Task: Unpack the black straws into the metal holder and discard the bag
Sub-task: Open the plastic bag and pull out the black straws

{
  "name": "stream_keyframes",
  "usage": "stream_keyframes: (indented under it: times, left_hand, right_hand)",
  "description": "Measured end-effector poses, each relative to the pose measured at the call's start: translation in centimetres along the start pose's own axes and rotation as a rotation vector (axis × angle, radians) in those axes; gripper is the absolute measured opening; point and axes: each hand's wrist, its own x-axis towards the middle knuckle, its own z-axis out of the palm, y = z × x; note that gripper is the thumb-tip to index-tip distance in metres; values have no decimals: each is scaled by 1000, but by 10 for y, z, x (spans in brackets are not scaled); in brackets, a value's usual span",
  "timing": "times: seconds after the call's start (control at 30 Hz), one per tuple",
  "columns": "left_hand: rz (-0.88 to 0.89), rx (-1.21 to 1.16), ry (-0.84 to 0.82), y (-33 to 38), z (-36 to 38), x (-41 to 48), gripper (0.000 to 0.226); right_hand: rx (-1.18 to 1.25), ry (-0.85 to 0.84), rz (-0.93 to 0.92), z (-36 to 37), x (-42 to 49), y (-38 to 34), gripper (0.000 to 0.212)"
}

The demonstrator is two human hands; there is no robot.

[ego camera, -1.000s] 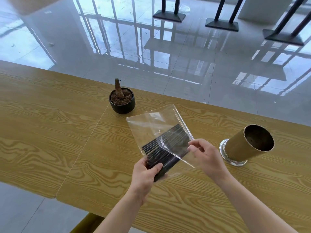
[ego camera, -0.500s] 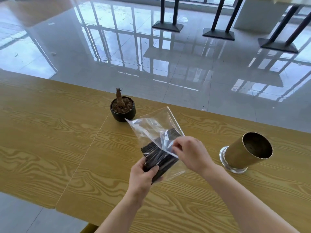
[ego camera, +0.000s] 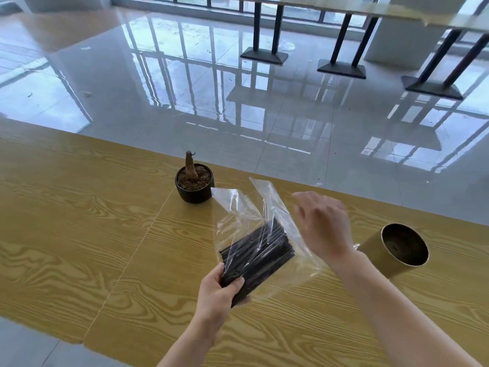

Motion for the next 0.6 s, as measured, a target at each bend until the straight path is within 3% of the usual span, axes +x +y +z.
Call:
stream_keyframes:
  times: [0.07,0.13,0.2,0.3,0.33,0.43,0.5,0.6]
  left_hand:
    - [18,10,-1,2,1,0,23]
    - [32,17,-3,4,0,-1,26]
    - [34,27,-3,6,-4,-3,30]
    - [18,17,27,7,-16,-4,30]
    - [6,1,46,5,-21,-4,28]
    - [-57,-92,104,2,-37,-1,23]
    - [-121,-168,150,-1,-44,5,26]
    - [-169,-181,198,-5,-48,15,28]
  right_hand:
    - [-88,-151,-114,3,3,-18,61]
    - [-142,-333,-98,13,3,-25,85]
    - [-84,-337,-41,22,5,-20,69]
    - [157,-215,144,22,14,-5,12]
    - [217,-219,239,19,20,2,6]
    - [388,-243,503,8,30,26,14]
    - [648,-252,622,-3,32,35,17]
    - [939,-300,627,-22,34,35,14]
